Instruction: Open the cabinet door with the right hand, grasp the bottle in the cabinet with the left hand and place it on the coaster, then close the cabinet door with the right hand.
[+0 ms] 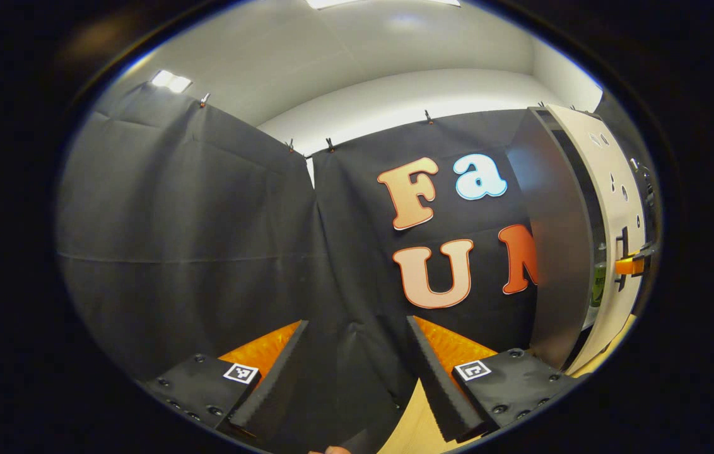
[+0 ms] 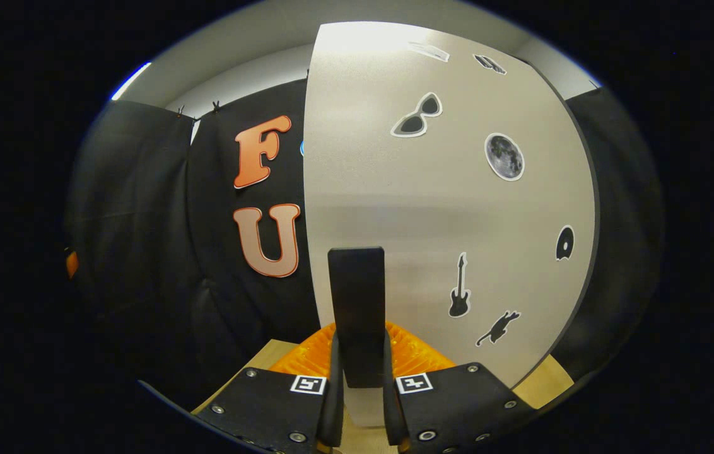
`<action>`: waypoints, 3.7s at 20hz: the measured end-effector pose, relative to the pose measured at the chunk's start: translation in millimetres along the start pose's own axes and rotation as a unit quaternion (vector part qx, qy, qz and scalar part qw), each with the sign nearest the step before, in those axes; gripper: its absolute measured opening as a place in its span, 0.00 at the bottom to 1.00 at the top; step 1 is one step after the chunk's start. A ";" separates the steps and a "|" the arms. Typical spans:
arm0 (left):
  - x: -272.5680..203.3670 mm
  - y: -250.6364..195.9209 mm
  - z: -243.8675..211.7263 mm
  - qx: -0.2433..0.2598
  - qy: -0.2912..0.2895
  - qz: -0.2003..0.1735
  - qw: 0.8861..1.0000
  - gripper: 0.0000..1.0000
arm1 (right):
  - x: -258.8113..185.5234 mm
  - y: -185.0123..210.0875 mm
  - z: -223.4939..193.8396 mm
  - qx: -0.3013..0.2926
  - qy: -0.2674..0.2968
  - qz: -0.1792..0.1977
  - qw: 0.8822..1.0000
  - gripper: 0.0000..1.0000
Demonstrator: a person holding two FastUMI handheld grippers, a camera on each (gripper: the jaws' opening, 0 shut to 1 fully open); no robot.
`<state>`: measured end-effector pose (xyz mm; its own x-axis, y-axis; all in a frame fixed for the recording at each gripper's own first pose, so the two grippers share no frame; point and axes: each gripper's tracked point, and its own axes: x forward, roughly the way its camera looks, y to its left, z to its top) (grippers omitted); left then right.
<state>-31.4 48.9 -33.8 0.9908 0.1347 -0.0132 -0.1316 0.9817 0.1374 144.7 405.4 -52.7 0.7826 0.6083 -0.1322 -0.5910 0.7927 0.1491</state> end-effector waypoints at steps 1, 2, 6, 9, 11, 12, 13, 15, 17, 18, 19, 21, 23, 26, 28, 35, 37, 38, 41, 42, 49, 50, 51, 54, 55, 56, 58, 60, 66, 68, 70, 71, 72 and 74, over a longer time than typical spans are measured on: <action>1.9 -0.6 -0.1 -0.003 0.000 -0.003 1.000 0.97 | -3.3 -0.8 1.3 0.000 0.001 0.004 1.000 0.26; 3.1 -2.6 0.3 -0.006 0.000 -0.005 1.000 0.97 | -7.8 -1.5 -0.5 -0.001 0.001 0.006 1.000 0.26; 5.2 -10.2 4.6 -0.009 -0.008 -0.015 1.000 0.97 | -26.8 -8.6 -3.7 -0.008 -0.003 0.006 1.000 0.26; 4.8 -16.3 3.1 -0.016 -0.009 -0.023 1.000 0.96 | -36.9 -13.6 -4.7 -0.011 -0.005 0.005 1.000 0.26; 4.3 -18.2 1.4 -0.020 -0.009 -0.026 0.999 0.97 | -43.6 -18.2 -3.2 -0.010 -0.004 0.004 1.000 0.26; 4.6 -18.3 2.3 -0.020 -0.010 -0.026 0.999 0.97 | -46.6 -19.2 -3.2 -0.007 -0.006 0.006 1.000 0.23; 5.2 -18.7 3.2 -0.021 -0.013 -0.026 0.999 0.96 | -48.9 -20.3 -3.1 -0.003 -0.008 0.007 1.000 0.22; 7.1 -21.9 4.7 -0.024 -0.014 -0.026 0.999 0.96 | -55.7 -22.8 -1.9 0.000 -0.012 0.009 1.000 0.22; 7.2 -28.1 4.7 -0.027 -0.012 -0.031 0.999 0.97 | -58.5 -27.3 -0.4 -0.002 -0.018 0.004 1.000 0.22; 8.0 -30.8 5.2 -0.026 -0.012 -0.035 0.999 0.96 | -60.6 -29.2 1.2 0.000 -0.021 0.001 1.000 0.22; 9.6 -36.6 5.4 -0.026 -0.014 -0.040 0.999 0.96 | -63.0 -30.5 1.3 0.003 -0.023 -0.002 1.000 0.22; 13.7 -53.3 6.2 -0.028 -0.016 -0.055 0.998 0.96 | -65.1 -33.8 0.3 0.008 -0.025 -0.012 1.000 0.22; 16.2 -78.1 -1.8 -0.029 -0.001 -0.077 0.997 0.96 | -68.5 -38.9 2.9 0.004 -0.034 -0.018 0.999 0.22; 14.5 -114.6 2.7 -0.041 -0.003 -0.106 0.993 0.96 | -70.6 -44.0 2.4 0.011 -0.035 -0.028 0.999 0.22; 13.1 -134.2 -0.2 -0.040 0.003 -0.117 0.992 0.96 | -73.9 -49.1 2.1 0.005 -0.033 -0.035 0.999 0.21; -0.5 -219.1 12.3 -0.074 0.005 -0.161 0.984 0.96 | -94.7 -89.8 0.7 -0.006 -0.029 -0.098 0.995 0.20; -5.6 -247.9 12.7 -0.082 0.013 -0.174 0.981 0.96 | -100.6 -99.4 -5.1 -0.004 -0.021 -0.113 0.993 0.20; -9.4 -260.3 12.4 -0.086 0.018 -0.179 0.980 0.96 | -103.8 -104.9 -6.7 -0.002 -0.016 -0.121 0.993 0.20; -20.5 -296.8 12.8 -0.091 0.026 -0.193 0.977 0.97 | -114.4 -116.9 -8.8 -0.001 -0.009 -0.142 0.990 0.20; -21.7 -306.8 12.8 -0.091 0.026 -0.193 0.977 0.97 | -115.7 -121.5 -9.4 0.001 -0.009 -0.149 0.989 0.20; -37.2 -394.9 22.6 -0.109 0.022 -0.227 0.968 0.97 | -138.4 -151.6 -6.3 0.027 -0.021 -0.206 0.978 0.25; -38.2 -408.6 22.3 -0.111 0.025 -0.234 0.966 0.97 | -139.1 -160.5 -6.9 0.026 -0.021 -0.216 0.976 0.25; -37.5 -420.2 21.2 -0.113 0.028 -0.240 0.964 0.97 | -141.6 -165.3 -6.9 0.029 -0.022 -0.225 0.974 0.25; -43.1 -457.5 22.3 -0.115 0.029 -0.256 0.959 0.96 | -150.4 -180.1 -6.8 0.035 -0.027 -0.250 0.967 0.36; -41.3 -468.5 21.4 -0.112 0.030 -0.260 0.959 0.96 | -151.7 -187.3 -8.4 0.034 -0.027 -0.260 0.965 0.42; -38.7 -480.8 21.1 -0.110 0.029 -0.264 0.958 0.98 | -155.4 -191.6 -8.7 0.034 -0.025 -0.269 0.962 0.46; -33.6 -500.3 19.7 -0.109 0.032 -0.270 0.956 0.96 | -159.4 -196.2 -11.4 0.038 -0.024 -0.275 0.960 0.59; -24.8 -522.3 21.5 -0.114 0.034 -0.283 0.952 0.97 | -162.0 -203.7 -12.8 0.042 -0.022 -0.283 0.958 0.78; 5.7 -574.4 22.3 -0.111 0.019 -0.298 0.948 0.98 | -164.3 -223.9 -16.3 0.051 -0.021 -0.310 0.949 0.92; 18.0 -593.6 19.0 -0.105 0.017 -0.306 0.946 0.98 | -165.0 -229.8 -15.0 0.056 -0.022 -0.319 0.946 0.93; 30.1 -608.0 14.8 -0.100 0.017 -0.304 0.947 0.98 | -165.9 -233.8 -15.6 0.058 -0.022 -0.327 0.943 0.92; 37.7 -612.2 11.8 -0.095 0.017 -0.298 0.950 0.98 | -167.3 -235.7 -16.1 0.058 -0.021 -0.331 0.942 0.93; 44.1 -618.4 7.8 -0.089 0.018 -0.294 0.951 0.98 | -168.6 -239.2 -17.5 0.058 -0.019 -0.335 0.940 0.93; 56.5 -626.8 -1.6 -0.084 0.023 -0.285 0.954 0.98 | -168.8 -245.0 -19.1 0.060 -0.017 -0.340 0.938 0.93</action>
<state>107.0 -558.6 -122.3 0.9006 -0.4266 -0.0832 0.4222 0.9041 -0.0651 153.8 109.2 -85.6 0.9778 -0.0401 -0.2058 0.0721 0.9860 0.1504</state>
